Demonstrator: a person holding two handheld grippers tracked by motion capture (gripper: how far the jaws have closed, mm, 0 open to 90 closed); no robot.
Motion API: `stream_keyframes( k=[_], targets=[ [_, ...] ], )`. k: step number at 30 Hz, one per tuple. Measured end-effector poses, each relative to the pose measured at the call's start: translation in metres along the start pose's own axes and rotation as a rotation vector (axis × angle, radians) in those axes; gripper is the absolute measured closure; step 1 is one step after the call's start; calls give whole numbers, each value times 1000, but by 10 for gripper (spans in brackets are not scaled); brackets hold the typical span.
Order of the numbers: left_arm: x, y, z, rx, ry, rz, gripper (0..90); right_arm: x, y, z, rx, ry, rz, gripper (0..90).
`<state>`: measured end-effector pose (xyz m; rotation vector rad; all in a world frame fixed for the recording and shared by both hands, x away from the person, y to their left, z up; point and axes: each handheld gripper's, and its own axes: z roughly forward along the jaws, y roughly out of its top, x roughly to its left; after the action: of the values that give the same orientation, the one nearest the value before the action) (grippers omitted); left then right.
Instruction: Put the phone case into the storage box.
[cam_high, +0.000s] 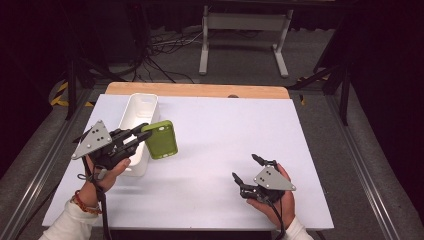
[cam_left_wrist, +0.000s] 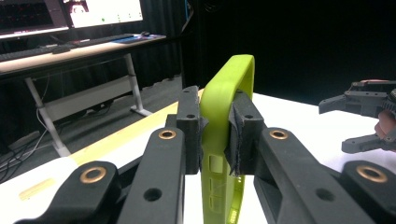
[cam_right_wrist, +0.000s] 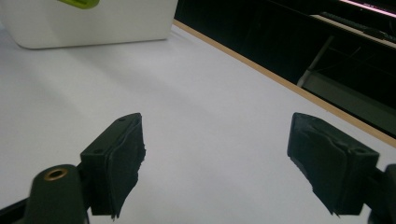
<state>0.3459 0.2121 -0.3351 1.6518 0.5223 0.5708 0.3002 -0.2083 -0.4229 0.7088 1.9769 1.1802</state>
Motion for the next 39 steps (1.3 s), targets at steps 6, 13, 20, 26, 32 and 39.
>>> stream_keyframes(
  k=[6,13,20,26,32,39],
  targets=[
    [3,0,-3,-5,6,-4,778,-1,0,-1,-4,-2,3,196],
    [5,2,-7,-12,16,-3,777,0,0,0,-2,0,-3,196],
    [9,4,-14,-17,26,3,778,0,0,-1,-4,-3,-3,196],
    [12,5,-19,-18,43,14,778,-1,1,-1,-7,-6,-4,196],
    [17,6,-23,-18,56,15,777,-1,1,-1,-5,-7,-5,196],
    [20,6,-27,-21,68,18,777,-1,0,0,-1,-4,-6,195]
  ],
)
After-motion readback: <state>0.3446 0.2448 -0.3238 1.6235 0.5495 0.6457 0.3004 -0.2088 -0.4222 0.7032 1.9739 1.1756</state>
